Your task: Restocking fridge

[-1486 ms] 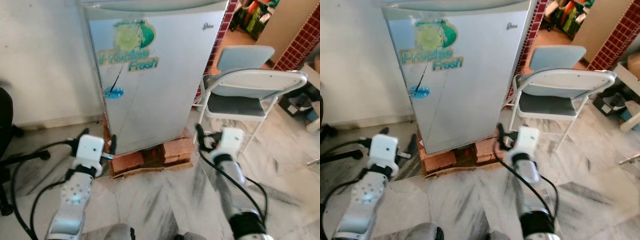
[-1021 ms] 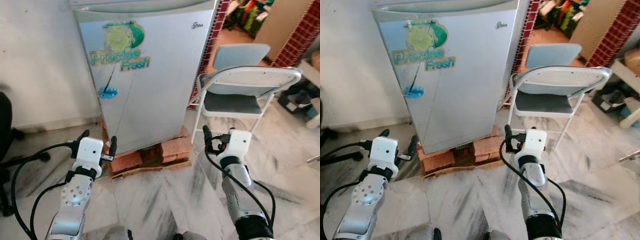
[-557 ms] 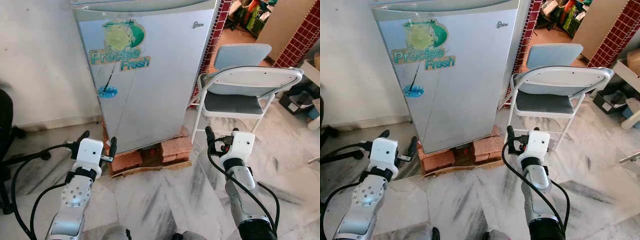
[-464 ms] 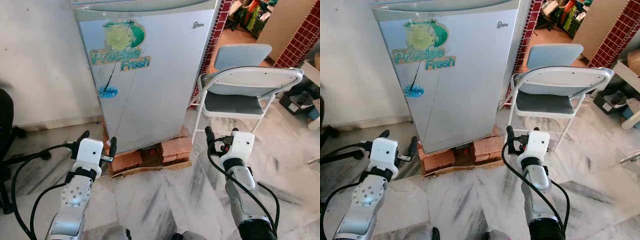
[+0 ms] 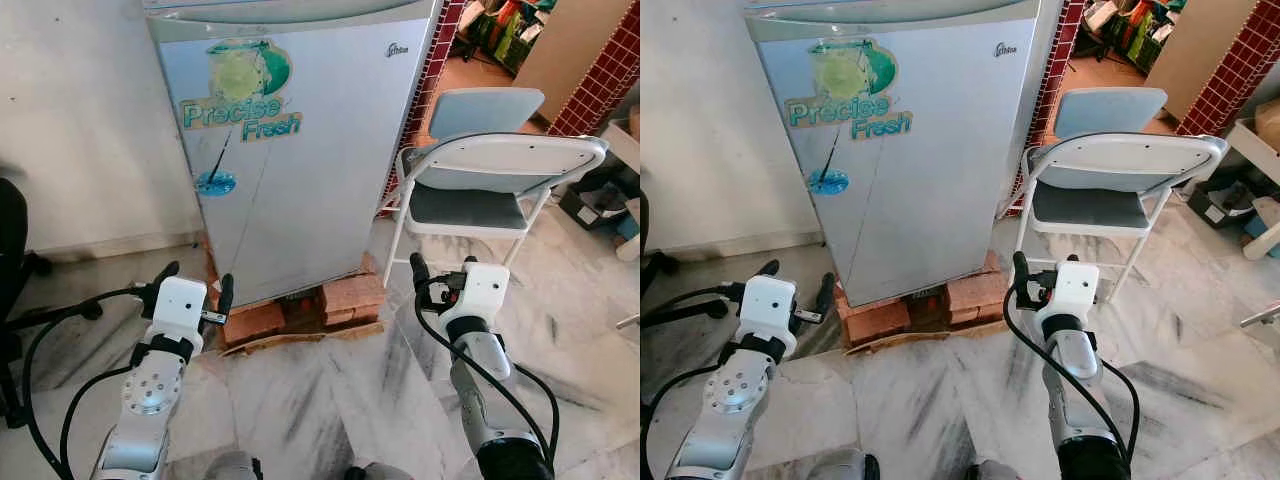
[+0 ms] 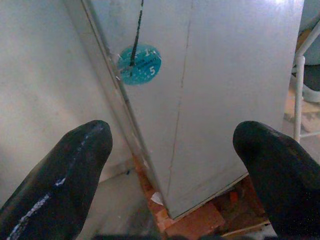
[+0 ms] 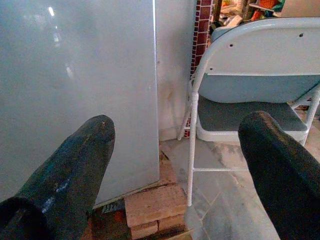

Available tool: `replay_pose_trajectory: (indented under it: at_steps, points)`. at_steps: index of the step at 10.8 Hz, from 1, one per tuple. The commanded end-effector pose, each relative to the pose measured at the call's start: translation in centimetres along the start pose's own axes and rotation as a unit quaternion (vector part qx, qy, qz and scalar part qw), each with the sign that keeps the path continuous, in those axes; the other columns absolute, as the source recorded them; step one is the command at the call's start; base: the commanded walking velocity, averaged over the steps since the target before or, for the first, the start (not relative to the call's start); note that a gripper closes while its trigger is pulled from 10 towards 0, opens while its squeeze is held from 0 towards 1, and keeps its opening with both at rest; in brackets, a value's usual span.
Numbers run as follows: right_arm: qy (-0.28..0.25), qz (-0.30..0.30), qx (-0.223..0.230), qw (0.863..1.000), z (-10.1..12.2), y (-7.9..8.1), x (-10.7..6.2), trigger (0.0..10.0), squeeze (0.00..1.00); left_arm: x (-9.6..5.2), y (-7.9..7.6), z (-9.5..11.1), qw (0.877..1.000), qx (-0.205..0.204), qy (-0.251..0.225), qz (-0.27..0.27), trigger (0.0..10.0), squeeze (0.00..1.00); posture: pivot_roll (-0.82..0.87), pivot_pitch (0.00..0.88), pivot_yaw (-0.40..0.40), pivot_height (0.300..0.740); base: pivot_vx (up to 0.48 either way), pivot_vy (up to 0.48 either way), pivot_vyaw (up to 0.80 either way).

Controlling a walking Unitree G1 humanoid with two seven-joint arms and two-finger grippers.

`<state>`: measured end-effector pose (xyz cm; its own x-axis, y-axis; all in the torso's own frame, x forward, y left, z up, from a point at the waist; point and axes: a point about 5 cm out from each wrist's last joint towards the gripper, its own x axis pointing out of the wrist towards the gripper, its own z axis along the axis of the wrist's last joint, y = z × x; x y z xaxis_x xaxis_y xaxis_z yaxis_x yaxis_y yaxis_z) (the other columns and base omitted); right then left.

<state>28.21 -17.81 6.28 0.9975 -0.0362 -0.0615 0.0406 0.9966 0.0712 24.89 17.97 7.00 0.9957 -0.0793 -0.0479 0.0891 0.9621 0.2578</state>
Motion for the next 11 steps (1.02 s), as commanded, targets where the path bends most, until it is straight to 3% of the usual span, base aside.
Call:
replay_pose_trajectory:
  at_steps: [1,11]
  points:
    - [-0.002,-0.007,0.000,1.000,0.24,-0.43,0.00,10.0,0.00,-0.07,0.14,-0.11,1.000,0.003,0.000,0.001,10.0,0.00,0.14,0.013,-0.042,0.740,0.000,0.000,0.00]
    - [-0.002,-0.007,0.000,1.000,0.24,-0.43,0.00,10.0,0.00,-0.07,0.14,-0.11,1.000,0.003,0.000,0.001,10.0,0.00,0.14,0.013,-0.042,0.740,0.000,0.000,0.00]
